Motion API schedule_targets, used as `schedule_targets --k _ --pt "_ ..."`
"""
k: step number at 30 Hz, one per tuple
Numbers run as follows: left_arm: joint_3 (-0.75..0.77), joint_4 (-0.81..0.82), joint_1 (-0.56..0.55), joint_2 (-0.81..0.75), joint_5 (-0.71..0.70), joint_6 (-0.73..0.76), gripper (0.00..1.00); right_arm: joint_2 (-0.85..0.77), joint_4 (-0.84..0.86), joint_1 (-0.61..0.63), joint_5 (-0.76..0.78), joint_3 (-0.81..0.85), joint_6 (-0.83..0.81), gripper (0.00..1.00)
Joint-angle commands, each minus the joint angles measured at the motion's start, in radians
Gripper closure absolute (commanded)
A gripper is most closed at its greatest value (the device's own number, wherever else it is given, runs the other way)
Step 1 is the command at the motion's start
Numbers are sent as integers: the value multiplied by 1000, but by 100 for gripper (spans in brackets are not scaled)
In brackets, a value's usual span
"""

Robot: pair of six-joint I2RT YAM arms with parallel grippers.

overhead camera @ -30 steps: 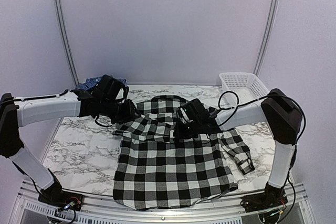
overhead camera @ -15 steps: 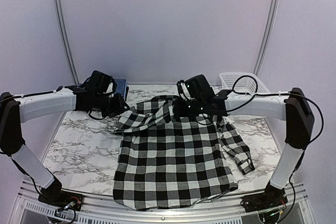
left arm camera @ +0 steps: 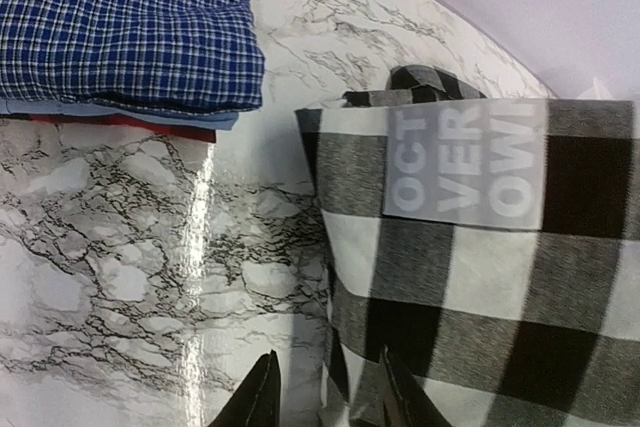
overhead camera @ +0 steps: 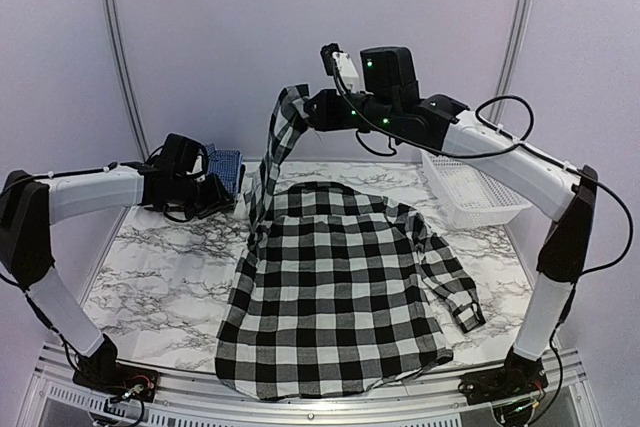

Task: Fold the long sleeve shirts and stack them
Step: Pick up the flattened shirt from the center of the board.

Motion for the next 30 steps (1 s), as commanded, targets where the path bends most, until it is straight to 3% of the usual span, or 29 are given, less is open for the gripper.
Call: schedule_targets --k 1,6,10,13,21,25,30 --pt "-1 44 15 61 61 -1 67 55 -70 7 46 128 -75 100" --pt "-129 62 -13 -30 95 16 66 96 -109 -48 66 170 -85 100" --pt "-334 62 -75 -199 102 24 62 110 -115 -74 33 152 -97 100" --pt "-476 61 -180 -336 74 -21 60 117 -112 -79 25 143 -105 100" --pt "-769 -41 -489 -775 -96 -341 55 118 -112 -94 -13 144 -134 100" --pt "-833 -103 -671 -867 -178 -473 58 111 -109 -100 -13 144 -142 100" --pt "-840 -162 -860 -850 -257 -602 62 107 -109 -101 -14 146 -145 100"
